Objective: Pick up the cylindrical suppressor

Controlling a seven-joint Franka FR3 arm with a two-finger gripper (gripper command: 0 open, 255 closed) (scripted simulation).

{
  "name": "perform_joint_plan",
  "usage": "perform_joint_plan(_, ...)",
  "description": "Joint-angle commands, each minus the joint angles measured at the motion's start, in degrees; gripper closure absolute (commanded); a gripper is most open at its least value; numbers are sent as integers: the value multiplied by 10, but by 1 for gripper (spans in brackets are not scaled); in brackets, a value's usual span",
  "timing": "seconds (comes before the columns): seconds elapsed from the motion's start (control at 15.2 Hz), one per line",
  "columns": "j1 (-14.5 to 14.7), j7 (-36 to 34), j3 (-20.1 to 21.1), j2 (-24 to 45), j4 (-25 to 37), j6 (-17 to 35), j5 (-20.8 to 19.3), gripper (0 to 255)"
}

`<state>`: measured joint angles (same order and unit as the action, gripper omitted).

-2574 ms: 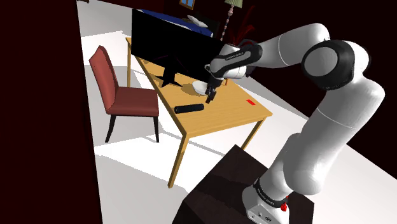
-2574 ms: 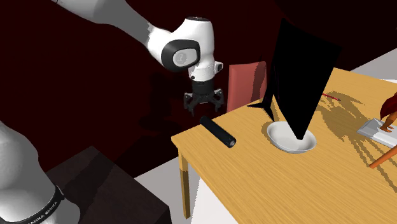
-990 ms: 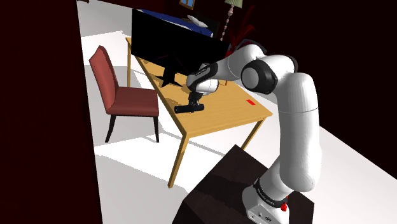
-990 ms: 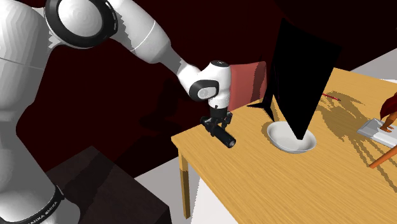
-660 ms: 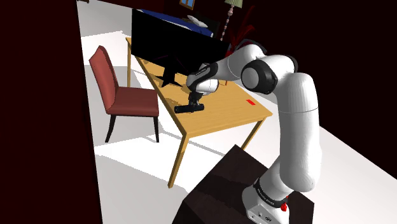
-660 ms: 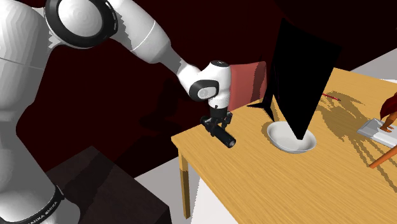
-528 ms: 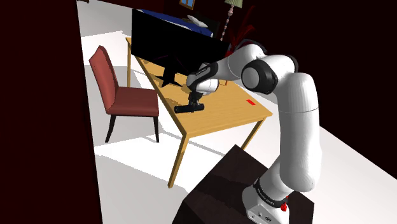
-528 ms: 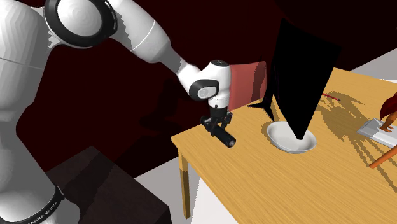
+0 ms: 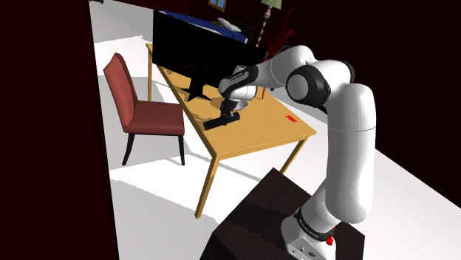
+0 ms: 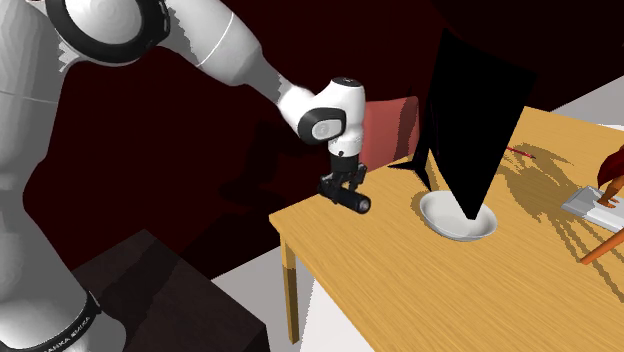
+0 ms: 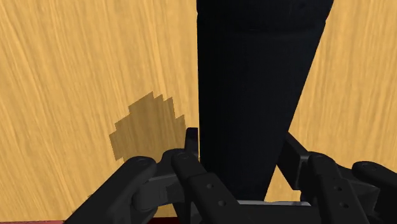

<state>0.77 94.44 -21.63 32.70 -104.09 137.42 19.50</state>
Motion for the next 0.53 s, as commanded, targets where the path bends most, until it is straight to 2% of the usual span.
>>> perform_joint_plan(0.0, 3, -4, -5, -12, -2, -10, -6, 255)
perform_joint_plan(0.46, 10, -13, -14, -37, 3, -38, -20, 255)
